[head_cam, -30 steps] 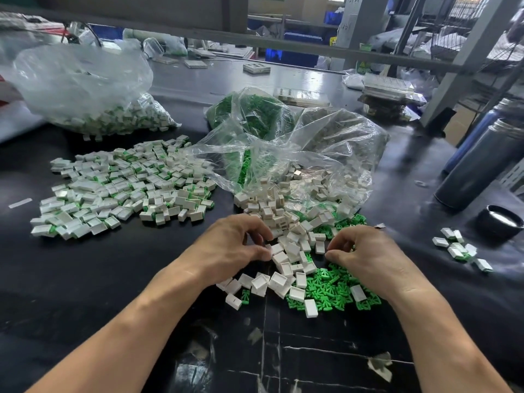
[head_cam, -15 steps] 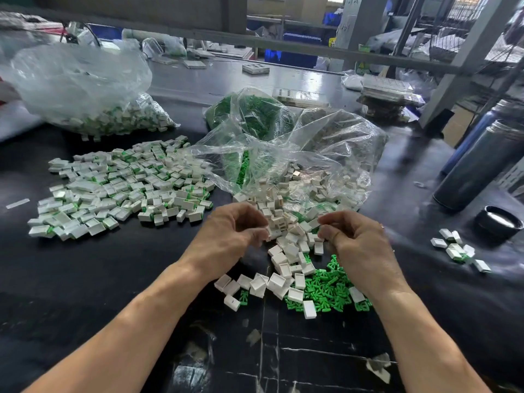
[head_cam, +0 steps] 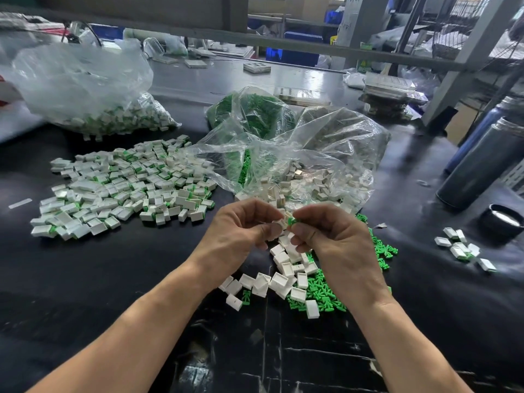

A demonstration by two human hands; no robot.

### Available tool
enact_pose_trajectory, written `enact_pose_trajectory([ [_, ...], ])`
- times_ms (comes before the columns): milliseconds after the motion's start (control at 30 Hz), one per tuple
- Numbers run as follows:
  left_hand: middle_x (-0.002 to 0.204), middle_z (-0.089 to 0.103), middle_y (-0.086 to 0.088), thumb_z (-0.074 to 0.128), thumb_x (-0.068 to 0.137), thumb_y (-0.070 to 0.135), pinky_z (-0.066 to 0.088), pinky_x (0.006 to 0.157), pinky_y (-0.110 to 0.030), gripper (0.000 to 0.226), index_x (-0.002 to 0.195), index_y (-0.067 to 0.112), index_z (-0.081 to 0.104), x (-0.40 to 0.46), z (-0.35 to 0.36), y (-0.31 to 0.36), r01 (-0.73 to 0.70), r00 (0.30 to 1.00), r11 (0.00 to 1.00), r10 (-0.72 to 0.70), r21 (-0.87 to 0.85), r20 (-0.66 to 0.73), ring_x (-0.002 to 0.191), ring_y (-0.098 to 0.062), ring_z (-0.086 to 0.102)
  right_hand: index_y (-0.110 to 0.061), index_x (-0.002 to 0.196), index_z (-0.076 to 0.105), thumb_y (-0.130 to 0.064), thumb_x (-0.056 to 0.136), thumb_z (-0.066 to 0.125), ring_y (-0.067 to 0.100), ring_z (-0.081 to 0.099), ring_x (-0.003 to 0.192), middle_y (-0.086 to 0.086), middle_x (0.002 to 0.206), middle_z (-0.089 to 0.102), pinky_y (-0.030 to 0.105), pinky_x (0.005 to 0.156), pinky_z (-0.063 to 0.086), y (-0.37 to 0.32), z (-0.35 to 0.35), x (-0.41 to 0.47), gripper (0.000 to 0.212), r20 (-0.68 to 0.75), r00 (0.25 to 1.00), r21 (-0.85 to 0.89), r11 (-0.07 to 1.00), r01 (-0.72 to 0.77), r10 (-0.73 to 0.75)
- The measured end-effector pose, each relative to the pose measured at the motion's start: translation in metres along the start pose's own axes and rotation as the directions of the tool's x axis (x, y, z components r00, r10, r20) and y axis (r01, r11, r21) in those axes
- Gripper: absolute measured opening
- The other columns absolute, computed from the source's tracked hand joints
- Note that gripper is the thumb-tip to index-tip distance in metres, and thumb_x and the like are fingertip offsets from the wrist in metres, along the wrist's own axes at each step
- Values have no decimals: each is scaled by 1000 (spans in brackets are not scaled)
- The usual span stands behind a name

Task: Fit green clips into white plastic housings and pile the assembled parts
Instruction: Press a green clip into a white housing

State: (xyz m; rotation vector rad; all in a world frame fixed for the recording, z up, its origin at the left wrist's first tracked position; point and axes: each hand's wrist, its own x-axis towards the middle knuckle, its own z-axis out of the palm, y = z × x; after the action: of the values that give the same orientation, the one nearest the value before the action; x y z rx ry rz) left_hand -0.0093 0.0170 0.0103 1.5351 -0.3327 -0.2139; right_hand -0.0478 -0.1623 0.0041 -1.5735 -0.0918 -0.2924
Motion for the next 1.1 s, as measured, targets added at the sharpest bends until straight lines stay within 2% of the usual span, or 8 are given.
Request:
enact_pose_trajectory([
  [100, 83, 74, 4, 76, 86, 5, 55, 66, -21, 12, 97, 9, 73, 1, 0, 0, -9, 1000, 1000, 9, 19, -2, 73, -5, 66, -25, 92, 78, 2, 87, 77, 19, 68, 68, 6, 84, 77, 27, 64, 57, -1, 2, -2, 27, -9, 1000, -50, 999, 7, -8],
  [300, 83, 75, 3, 78, 84, 7, 55, 64, -18, 13, 97, 10, 73, 0, 2, 1, -12, 1000, 1000, 12, 10, 6, 70, -4, 67, -24, 89, 78, 1, 87, 78, 14, 67, 67, 4, 84, 77, 21, 61, 54, -5, 4, -3, 26, -50, 999, -84, 996, 17, -22],
  [500, 82, 73, -3, 77, 85, 5, 54, 62, -19, 13, 95, 12, 74, -1, 2, 0, -21, 1000, 1000, 21, 16, 14, 68, -6, 65, -23, 92, 80, -3, 87, 79, 12, 70, 74, -1, 86, 77, 24, 63, 57, -5, 4, -4, 21, -14, 999, -177, 984, 27, -30],
  [633, 95, 72, -21, 79, 81, 13, 55, 65, -25, 15, 96, 14, 75, -1, 3, -2, -33, 999, 999, 33, 2, 9, 76, -13, 65, -19, 97, 79, 0, 89, 76, 13, 68, 65, 4, 83, 78, 21, 59, 55, -6, 2, -3, 21, -28, 999, -53, 998, -43, 42],
  [767, 98, 72, -20, 81, 76, 21, 56, 65, -24, 19, 94, 16, 77, 0, 3, -3, -55, 998, 998, 56, -37, 9, 78, -14, 66, -8, 93, 76, -4, 92, 75, 19, 66, 60, 11, 75, 73, 28, 56, 58, -6, 1, -3, 4, -50, 991, 15, 992, -122, 123],
  [833, 95, 75, -13, 82, 76, 21, 57, 65, -24, 20, 95, 15, 77, 0, 3, -5, -55, 998, 997, 55, -52, -5, 78, -14, 67, -9, 93, 75, -6, 94, 73, 19, 66, 62, 10, 75, 74, 31, 59, 61, -6, 1, -4, 3, -33, 994, -29, 994, -109, 108],
  [1000, 80, 74, -6, 81, 81, 18, 58, 63, -25, 10, 90, 15, 78, 0, 8, -7, -4, 999, 997, 0, -75, -53, 69, -16, 67, -17, 92, 73, -12, 96, 72, 15, 68, 61, 3, 74, 74, 24, 57, 56, -6, 4, -6, 6, -42, 998, -179, 983, -42, 35],
  [1100, 76, 72, -8, 78, 86, 7, 57, 64, -24, 5, 90, 5, 76, 0, 6, -8, -9, 999, 998, 6, -57, -42, 67, -16, 65, -23, 92, 72, -19, 96, 73, 21, 69, 67, 2, 76, 73, 41, 64, 61, -5, 4, -9, 6, -31, 1000, -301, 953, -11, 1],
])
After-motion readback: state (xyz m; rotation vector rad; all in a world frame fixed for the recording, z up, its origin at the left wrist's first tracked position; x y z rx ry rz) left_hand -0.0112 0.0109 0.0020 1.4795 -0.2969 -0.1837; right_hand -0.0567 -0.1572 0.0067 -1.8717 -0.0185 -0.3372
